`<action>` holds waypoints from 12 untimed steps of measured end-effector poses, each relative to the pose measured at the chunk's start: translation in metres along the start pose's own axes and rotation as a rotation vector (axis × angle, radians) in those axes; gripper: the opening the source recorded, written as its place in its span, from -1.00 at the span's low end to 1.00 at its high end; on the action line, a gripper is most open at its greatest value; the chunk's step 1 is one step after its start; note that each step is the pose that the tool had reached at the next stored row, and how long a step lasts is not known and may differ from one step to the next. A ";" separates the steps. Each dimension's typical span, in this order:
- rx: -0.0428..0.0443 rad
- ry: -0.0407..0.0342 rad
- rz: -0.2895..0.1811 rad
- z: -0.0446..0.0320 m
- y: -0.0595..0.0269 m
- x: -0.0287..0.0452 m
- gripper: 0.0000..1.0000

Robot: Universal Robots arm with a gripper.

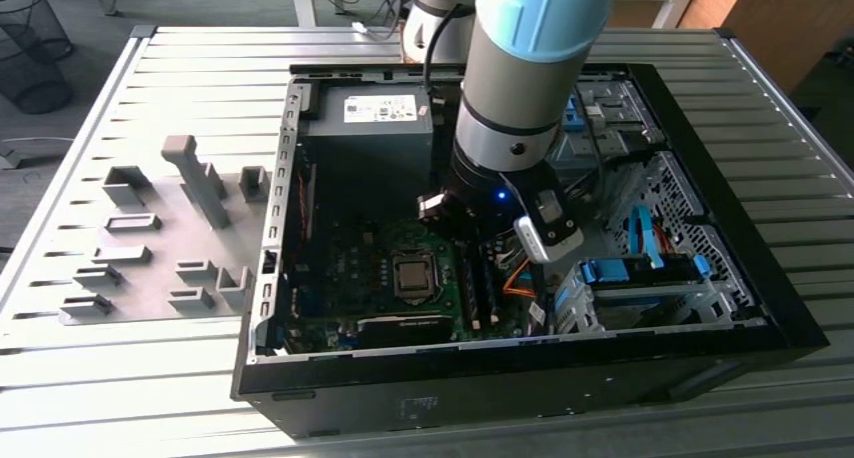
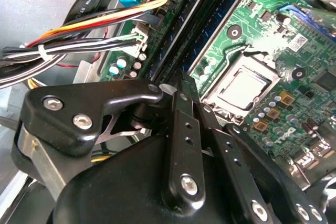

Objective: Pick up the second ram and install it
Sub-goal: 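Press down the second ram until it locks into place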

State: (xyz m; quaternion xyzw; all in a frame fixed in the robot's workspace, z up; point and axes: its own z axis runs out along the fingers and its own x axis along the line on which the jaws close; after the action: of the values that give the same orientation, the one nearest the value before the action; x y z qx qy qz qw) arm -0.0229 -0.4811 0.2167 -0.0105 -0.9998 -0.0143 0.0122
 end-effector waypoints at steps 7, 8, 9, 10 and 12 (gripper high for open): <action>-0.0037 -0.0012 0.000 -0.0019 0.0006 -0.0001 -0.79; -0.0029 -0.0009 0.000 -0.0048 0.0005 0.0000 -0.79; -0.0009 -0.0002 0.000 -0.0090 0.0004 0.0002 -0.79; -0.0009 -0.0002 0.000 -0.0124 0.0005 0.0003 -0.79; -0.0007 -0.0002 0.000 -0.0191 0.0006 0.0004 -0.79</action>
State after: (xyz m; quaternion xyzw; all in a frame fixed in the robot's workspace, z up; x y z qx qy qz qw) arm -0.0229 -0.4810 0.2357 -0.0105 -0.9998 -0.0146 0.0121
